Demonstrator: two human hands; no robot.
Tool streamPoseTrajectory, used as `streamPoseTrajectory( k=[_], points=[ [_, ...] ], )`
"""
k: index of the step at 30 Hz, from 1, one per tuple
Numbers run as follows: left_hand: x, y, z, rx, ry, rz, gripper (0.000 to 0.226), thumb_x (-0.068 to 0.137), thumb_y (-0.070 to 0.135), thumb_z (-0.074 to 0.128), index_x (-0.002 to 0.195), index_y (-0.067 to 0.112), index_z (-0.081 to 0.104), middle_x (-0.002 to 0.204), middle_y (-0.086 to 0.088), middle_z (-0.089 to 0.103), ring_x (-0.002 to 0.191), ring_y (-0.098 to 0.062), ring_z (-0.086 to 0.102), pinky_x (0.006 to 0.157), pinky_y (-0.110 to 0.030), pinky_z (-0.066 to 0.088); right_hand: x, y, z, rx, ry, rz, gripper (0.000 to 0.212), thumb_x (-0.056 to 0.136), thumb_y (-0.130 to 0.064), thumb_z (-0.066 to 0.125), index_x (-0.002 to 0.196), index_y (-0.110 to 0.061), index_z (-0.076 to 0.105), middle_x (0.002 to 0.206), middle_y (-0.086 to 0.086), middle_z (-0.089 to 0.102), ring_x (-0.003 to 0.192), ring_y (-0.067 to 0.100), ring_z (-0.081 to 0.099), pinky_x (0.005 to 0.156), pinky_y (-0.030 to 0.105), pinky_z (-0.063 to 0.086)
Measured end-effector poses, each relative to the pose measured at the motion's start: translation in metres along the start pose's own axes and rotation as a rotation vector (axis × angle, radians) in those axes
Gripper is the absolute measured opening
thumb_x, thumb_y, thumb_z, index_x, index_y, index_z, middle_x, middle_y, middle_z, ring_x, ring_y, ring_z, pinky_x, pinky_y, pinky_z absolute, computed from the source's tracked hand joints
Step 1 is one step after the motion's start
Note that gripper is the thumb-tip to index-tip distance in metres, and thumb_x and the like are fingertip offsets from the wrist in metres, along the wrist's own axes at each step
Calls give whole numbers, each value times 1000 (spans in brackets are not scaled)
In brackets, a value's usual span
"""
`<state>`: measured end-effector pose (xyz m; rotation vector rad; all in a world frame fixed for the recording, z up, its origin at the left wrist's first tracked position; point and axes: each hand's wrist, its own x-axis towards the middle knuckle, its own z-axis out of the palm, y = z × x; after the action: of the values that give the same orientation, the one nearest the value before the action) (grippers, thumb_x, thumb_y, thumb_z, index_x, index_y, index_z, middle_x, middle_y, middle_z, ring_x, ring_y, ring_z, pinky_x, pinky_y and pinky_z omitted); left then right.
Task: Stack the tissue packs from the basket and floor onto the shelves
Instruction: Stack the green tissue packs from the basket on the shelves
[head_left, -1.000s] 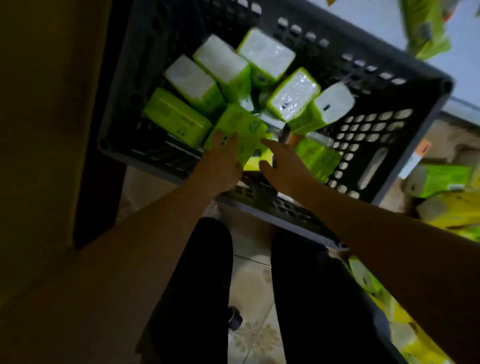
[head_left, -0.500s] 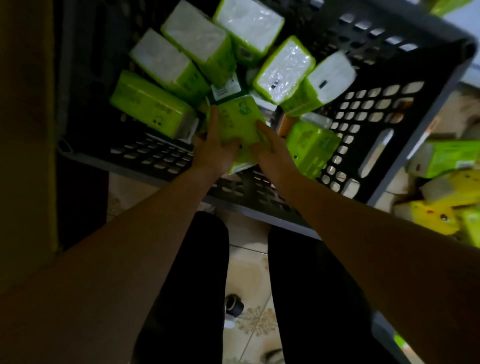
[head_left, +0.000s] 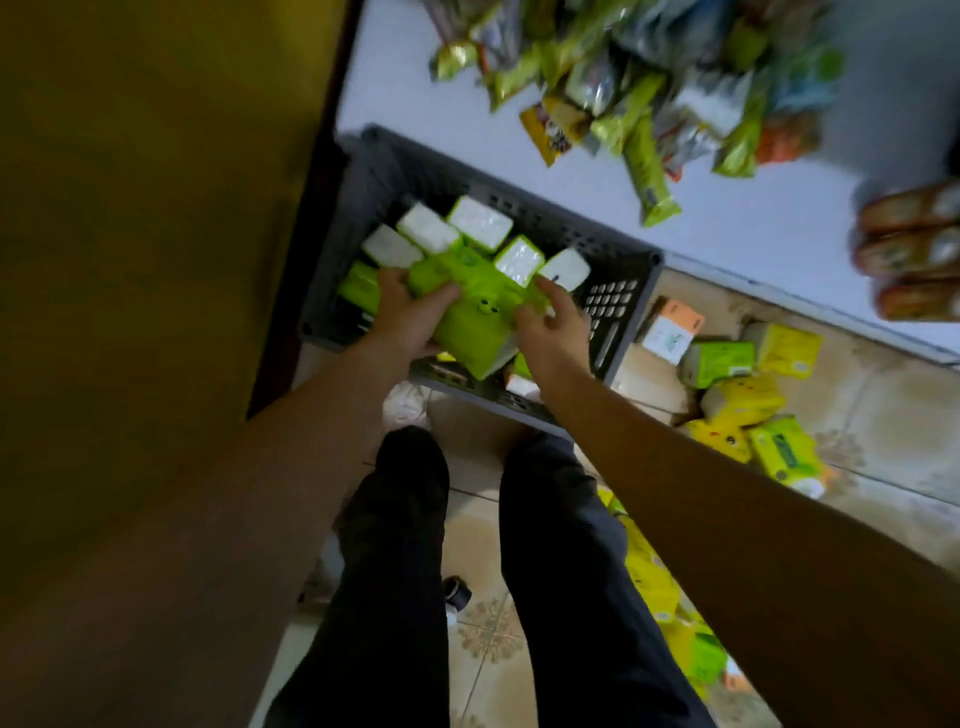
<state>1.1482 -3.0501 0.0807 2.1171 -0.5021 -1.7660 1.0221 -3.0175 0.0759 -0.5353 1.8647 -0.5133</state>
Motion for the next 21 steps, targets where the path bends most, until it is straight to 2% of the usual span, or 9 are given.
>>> streamPoseTrajectory(
  k=[3, 5, 7, 9, 11, 12, 14, 18, 21],
  points=[
    [-87, 45, -24, -14, -34, -7, 35, 89, 26, 59, 114, 19, 35, 116, -4, 48, 98, -24, 55, 60, -28, 49, -72, -60, -30, 23, 24, -74, 48, 81, -26, 59, 128, -20, 53, 125, 20, 50, 88, 26, 55, 91, 35, 46],
    [-146, 76, -41, 4, -30, 0, 28, 90, 35, 56, 107, 17, 43, 115, -7, 51, 98, -27, 56, 69, -31, 48, -122, -104, -53, -21, -11, -122, 44, 87, -20, 57, 130, -19, 50, 116, 15, 51, 74, 17, 49, 83, 26, 43],
    [-197, 107, -56, 18, -31, 25, 36, 92, 42, 51, 118, 17, 49, 123, -8, 55, 107, -28, 56, 78, -35, 46, -162, -144, -76, -23, -24, -228, 41, 89, -15, 55, 130, -15, 51, 99, 9, 45, 67, 12, 42, 69, 21, 37],
    [-237, 141, -68, -4, -71, 75, 43, 94, 41, 48, 131, 18, 46, 126, -7, 57, 110, -29, 58, 78, -36, 48, -193, -187, -96, -26, -50, -367, 40, 88, -11, 56, 128, -10, 52, 91, 9, 46, 74, 18, 47, 69, 25, 38],
    [-273, 179, -78, -50, -82, 198, 28, 96, 32, 46, 122, 21, 48, 115, -5, 59, 89, -22, 62, 66, -34, 52, -218, -232, -111, -25, -106, -494, 37, 90, -9, 55, 127, -6, 52, 109, 14, 56, 100, 25, 54, 87, 28, 42],
    [-290, 197, -81, -68, -69, 270, 22, 97, 29, 45, 118, 25, 47, 113, -3, 57, 80, -16, 59, 60, -32, 52, -231, -254, -118, -22, -142, -567, 38, 90, -9, 56, 128, -5, 51, 121, 15, 55, 112, 26, 51, 96, 28, 39],
    [-322, 234, -88, -111, -19, 414, 33, 98, 25, 43, 130, 33, 40, 117, 2, 53, 76, -9, 55, 57, -28, 47, -254, -295, -131, -46, -199, -739, 43, 89, -11, 59, 130, -4, 49, 132, 14, 50, 124, 24, 45, 101, 23, 31],
    [-381, 291, -99, -137, 59, 689, 46, 97, 22, 42, 140, 35, 34, 122, 3, 53, 86, -10, 55, 59, -22, 41, -293, -354, -158, -225, -209, -1027, 62, 83, -18, 68, 137, -7, 40, 137, 15, 41, 129, 24, 36, 99, 14, 23],
    [-413, 322, -104, -138, 118, 861, 47, 97, 20, 44, 141, 30, 36, 132, 3, 50, 100, -12, 56, 70, -24, 45, -316, -386, -177, -291, -199, -1149, 71, 80, -24, 72, 139, -10, 36, 142, 12, 34, 134, 21, 31, 103, 15, 20]
  ],
)
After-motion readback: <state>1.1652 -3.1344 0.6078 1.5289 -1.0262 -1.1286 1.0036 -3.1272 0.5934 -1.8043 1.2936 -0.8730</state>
